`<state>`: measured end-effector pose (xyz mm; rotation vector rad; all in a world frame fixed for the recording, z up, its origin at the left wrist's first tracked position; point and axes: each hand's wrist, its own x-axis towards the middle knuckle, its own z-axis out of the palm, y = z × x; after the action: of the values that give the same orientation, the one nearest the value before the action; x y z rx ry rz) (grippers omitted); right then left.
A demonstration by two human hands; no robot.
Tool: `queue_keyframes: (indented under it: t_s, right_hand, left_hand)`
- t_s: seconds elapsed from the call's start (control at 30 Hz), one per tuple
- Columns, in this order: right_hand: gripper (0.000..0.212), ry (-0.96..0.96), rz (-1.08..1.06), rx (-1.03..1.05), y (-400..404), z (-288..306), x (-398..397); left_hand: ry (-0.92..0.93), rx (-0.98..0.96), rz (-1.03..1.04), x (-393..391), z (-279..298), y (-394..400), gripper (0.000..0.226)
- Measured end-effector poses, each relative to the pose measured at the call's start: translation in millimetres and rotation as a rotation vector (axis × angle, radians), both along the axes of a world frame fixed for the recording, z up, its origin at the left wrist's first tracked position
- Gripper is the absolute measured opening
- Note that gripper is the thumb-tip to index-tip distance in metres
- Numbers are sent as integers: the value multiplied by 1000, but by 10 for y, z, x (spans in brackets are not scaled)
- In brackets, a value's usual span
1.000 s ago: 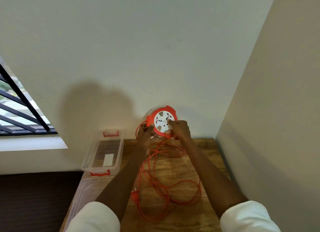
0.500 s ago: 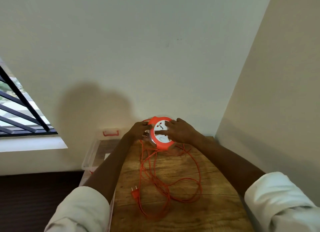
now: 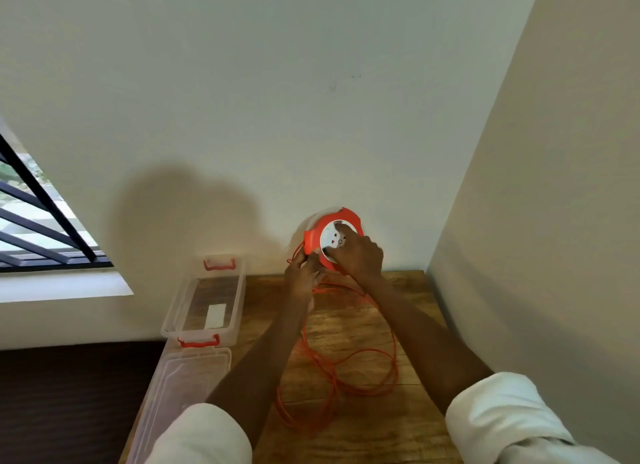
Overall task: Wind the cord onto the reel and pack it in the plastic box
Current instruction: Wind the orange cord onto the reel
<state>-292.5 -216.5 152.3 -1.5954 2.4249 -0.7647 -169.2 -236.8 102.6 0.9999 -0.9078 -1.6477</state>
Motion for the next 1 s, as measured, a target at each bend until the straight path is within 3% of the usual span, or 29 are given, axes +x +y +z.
queue_keyframes:
  t_s: [0.17, 0.23, 0.3, 0.37, 0.4, 0.5, 0.57, 0.63, 0.7, 0.77, 0.83, 0.93, 1.0]
  right_hand:
    - [62, -1171, -382, -153, 33, -41, 138]
    - [56, -1385, -410, -153, 69, -35, 120]
    - [49, -1393, -319, -90, 114, -15, 54]
    - [36, -1251, -228, -49, 164, 2, -41]
    - [31, -1080, -200, -54, 177, -11, -96]
    - [30, -294, -93, -103, 202, -117, -269]
    - [28, 15, 138, -140, 221, -117, -373]
    - [41, -104, 277, 8, 238, 56, -418]
    - [68, -179, 382, 160, 206, 167, -465]
    - [87, 1, 492, 281, 216, 216, -486]
    - [78, 259, 590, 338, 270, 249, -491]
    - [57, 664, 737, 241, 336, 228, -479]
    - [69, 764, 737, 177, 305, 118, -449]
  left_hand:
    - [-9, -136, -59, -68, -60, 218, 28]
    - [-4, -150, -82, -21, -57, 209, 25]
    - [1, -120, -76, -24, -37, 189, 24]
    - [-16, -58, -44, -27, 11, 149, 30]
    - [-34, -11, -14, 1, 44, 96, 34]
    - [-162, 80, -11, 173, 136, -140, 42]
    - [-251, 46, -72, 274, 211, -277, 41]
    - [-289, 27, -122, 344, 303, -361, 38]
    - [-370, -5, -191, 387, 365, -425, 37]
    - [-439, -22, -274, 410, 408, -463, 29]
    - [-477, -14, -325, 415, 444, -446, 22]
    - [-468, -29, -369, 345, 456, -356, 28]
    - [-432, -32, -363, 290, 429, -301, 27]
